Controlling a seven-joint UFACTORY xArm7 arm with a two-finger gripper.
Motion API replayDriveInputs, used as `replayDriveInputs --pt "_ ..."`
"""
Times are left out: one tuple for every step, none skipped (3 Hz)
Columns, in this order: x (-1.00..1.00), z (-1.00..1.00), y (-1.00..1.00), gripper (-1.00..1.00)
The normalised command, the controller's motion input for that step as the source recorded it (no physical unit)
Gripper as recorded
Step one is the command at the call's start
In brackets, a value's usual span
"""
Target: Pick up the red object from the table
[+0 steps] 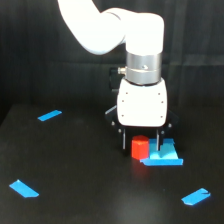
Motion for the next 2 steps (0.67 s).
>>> replayDriveInputs --pt "-0.04 -0.03 -0.06 -0.93" --pt "0.07 -0.02 0.02 -1.00"
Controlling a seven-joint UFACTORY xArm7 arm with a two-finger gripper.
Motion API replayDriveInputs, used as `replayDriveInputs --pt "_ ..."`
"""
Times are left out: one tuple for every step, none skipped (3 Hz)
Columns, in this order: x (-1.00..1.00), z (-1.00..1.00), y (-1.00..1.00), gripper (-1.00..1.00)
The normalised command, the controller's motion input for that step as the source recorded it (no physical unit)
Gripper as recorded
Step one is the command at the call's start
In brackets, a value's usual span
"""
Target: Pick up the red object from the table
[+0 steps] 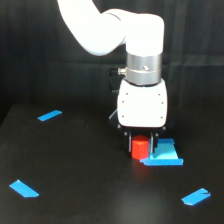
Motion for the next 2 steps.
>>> replayDriveInputs --pt "-0.16 0.00 0.05 -1.00" --pt "-0.38 0.99 0.11 -0.93"
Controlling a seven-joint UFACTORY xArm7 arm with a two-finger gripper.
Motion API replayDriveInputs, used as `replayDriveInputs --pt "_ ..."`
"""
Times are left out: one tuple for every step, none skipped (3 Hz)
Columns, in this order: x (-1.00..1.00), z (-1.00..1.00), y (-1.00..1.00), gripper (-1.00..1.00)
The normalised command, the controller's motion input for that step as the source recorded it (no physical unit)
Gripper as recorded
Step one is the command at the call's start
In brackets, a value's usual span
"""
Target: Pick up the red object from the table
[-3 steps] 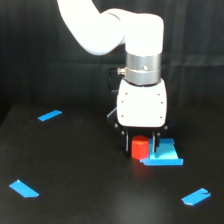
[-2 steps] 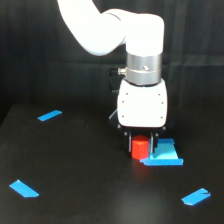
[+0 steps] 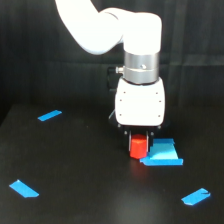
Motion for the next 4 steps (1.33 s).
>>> replayDriveInputs --pt "-0.35 0.89 -0.09 -1.00" --pt "-0.22 0.92 -0.13 -0.99" --pt "-0.22 0.89 -0.10 -1.00" --pt "-0.14 0.94 -0.07 -0.96"
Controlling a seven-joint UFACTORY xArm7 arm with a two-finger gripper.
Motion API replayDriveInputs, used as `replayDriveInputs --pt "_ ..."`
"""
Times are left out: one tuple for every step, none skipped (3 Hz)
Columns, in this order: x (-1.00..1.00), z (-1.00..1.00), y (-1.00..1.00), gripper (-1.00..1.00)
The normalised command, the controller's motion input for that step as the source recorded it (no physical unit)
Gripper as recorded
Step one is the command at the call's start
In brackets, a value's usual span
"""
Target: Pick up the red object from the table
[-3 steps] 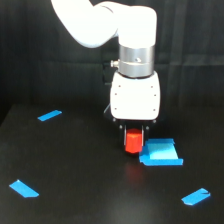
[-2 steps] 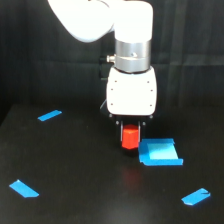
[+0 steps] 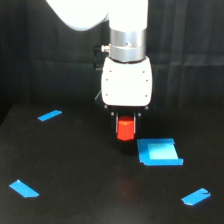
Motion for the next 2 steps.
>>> replayDriveInputs --pt "0.05 1.00 -0.07 -1.00" --pt "0.07 0.98 -0.04 -1.00"
